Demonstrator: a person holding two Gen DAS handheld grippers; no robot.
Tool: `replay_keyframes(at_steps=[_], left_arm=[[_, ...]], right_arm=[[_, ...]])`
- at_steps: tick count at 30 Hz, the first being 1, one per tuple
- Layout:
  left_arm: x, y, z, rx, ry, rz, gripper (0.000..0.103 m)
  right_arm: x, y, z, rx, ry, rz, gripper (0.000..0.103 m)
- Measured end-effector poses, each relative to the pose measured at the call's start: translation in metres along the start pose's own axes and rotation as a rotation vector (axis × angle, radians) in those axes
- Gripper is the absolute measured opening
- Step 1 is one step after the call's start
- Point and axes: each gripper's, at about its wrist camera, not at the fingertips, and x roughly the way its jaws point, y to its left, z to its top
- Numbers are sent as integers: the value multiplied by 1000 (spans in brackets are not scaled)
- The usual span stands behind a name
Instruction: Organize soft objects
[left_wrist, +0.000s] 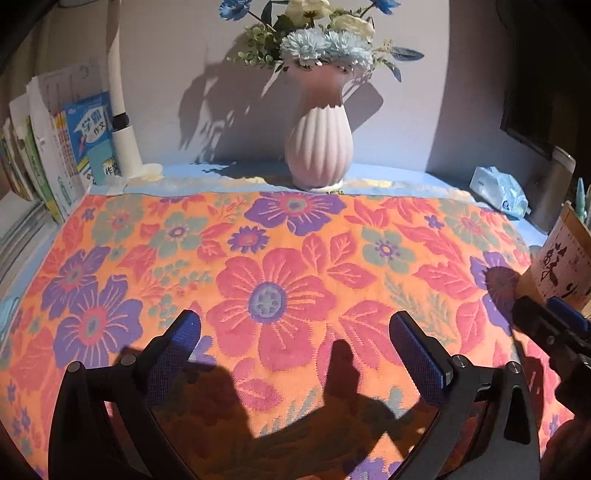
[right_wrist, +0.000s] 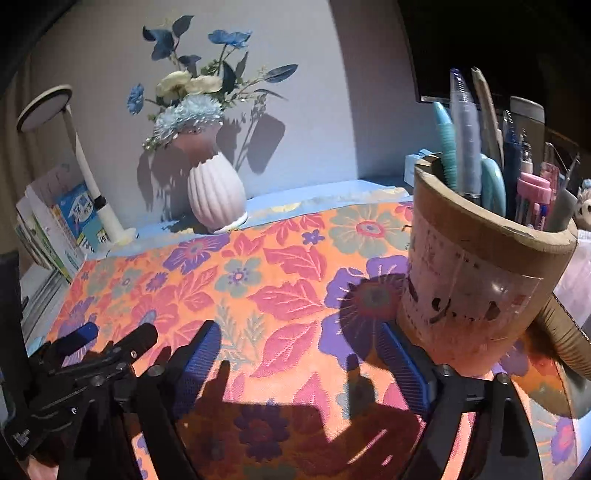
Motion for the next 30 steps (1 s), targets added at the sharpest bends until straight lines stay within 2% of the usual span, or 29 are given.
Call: replay_keyframes(at_steps=[6,30], left_arm=[[-2,-3,0,22,-11,23,102],[-2,-3,0,23,-6,12,102]], right_arm=[[3,-1,0,2,19,8,91],[8,15,-2,-67,22,-48,93]])
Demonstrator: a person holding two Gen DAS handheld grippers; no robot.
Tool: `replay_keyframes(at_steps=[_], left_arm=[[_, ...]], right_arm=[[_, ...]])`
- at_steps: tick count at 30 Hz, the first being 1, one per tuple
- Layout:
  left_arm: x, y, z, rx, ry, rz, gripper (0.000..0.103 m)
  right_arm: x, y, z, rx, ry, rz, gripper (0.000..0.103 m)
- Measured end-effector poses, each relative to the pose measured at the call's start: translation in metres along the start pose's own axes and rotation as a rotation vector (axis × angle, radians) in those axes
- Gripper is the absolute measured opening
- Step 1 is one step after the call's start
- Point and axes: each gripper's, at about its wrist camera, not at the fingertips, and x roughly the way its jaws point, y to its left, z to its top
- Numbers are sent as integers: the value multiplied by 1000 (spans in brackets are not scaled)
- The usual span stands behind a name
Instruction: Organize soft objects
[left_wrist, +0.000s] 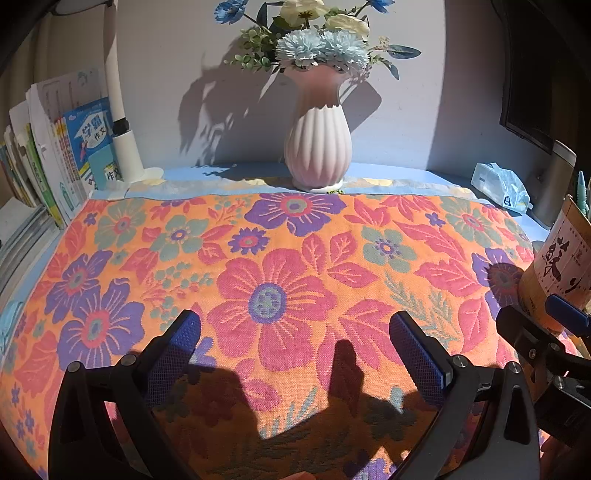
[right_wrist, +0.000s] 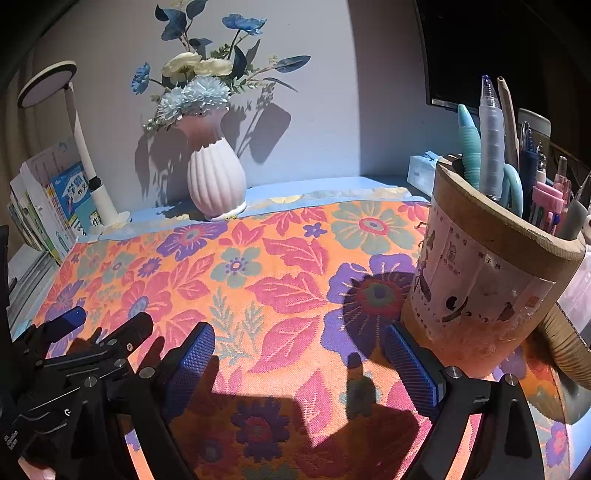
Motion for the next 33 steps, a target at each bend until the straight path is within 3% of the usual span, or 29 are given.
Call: replay_keyframes(at_steps=[33], left_arm=[[-1,-2,0,-1,-2,1,102]], right_arm=[[2,4,1,-32,5,-10,93]])
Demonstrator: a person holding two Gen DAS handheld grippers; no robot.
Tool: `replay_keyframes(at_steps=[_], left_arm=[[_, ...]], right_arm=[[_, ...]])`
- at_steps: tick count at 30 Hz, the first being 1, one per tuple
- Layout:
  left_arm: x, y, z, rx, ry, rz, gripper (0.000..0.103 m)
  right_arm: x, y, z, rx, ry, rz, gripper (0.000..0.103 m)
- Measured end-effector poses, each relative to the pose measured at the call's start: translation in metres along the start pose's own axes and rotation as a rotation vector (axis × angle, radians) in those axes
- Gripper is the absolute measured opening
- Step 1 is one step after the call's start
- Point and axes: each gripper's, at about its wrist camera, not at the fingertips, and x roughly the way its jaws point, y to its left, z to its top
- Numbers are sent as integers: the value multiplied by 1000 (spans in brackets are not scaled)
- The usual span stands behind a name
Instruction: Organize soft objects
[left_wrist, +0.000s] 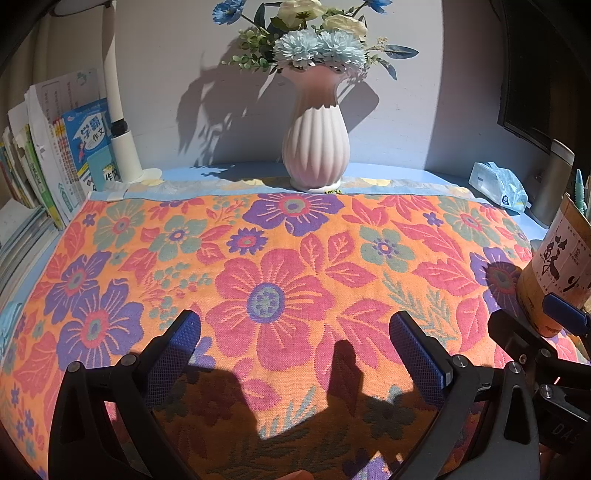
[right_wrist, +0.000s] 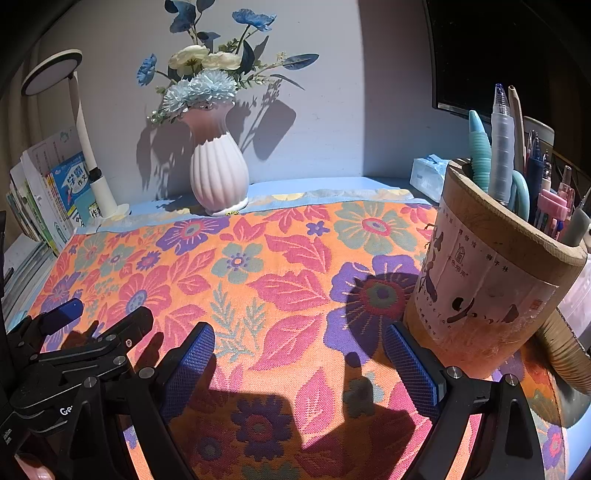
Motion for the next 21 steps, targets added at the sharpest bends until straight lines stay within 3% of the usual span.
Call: replay_keyframes(at_steps=[21], left_arm=[[0,0,0,-1,1,-1,102]], right_arm=[[0,2,-1,1,1,-3,93]])
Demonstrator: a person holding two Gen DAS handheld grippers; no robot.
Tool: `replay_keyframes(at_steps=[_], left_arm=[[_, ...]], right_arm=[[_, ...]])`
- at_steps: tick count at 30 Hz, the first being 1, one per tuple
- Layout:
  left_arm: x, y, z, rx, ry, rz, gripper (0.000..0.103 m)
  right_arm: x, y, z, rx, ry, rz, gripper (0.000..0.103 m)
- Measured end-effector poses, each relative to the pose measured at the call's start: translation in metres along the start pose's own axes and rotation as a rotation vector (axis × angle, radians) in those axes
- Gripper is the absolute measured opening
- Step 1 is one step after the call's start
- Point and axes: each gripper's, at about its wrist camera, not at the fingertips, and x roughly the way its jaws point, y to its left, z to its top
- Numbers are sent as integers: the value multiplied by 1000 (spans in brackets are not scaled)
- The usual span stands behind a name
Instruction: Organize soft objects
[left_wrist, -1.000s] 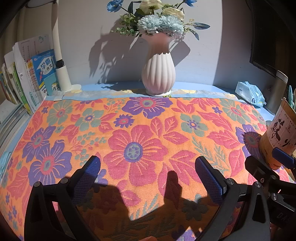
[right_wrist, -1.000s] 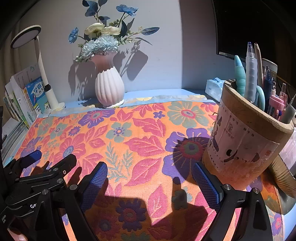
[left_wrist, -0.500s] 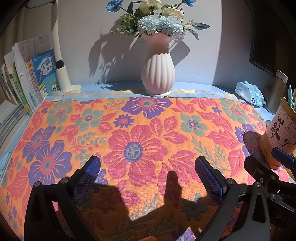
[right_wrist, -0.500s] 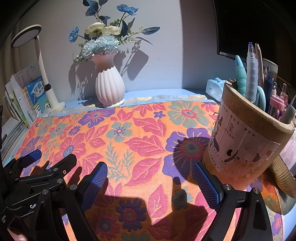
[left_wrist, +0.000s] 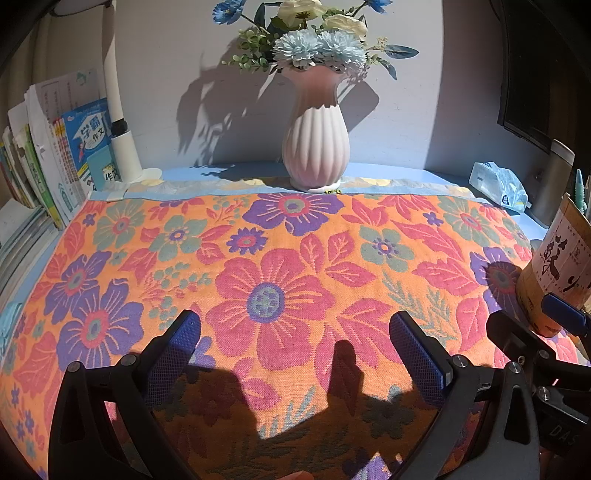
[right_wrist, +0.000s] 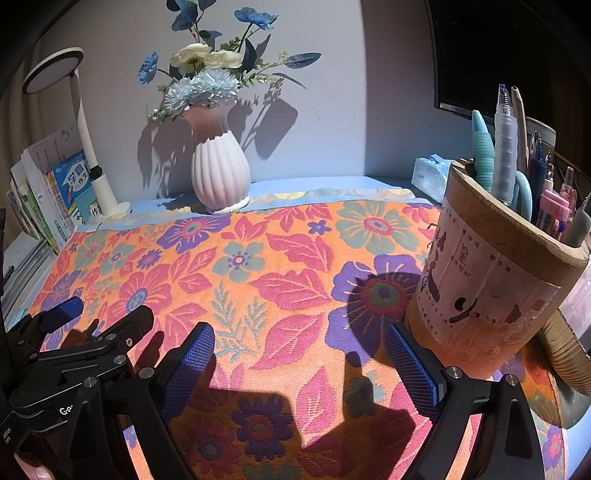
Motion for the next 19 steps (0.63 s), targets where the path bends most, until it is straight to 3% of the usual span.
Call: replay_keyframes(at_steps=[19], left_arm=[[-4,-2,0,7,-31,31,102]], right_arm=[[0,1,-2,-9,2,2,93]])
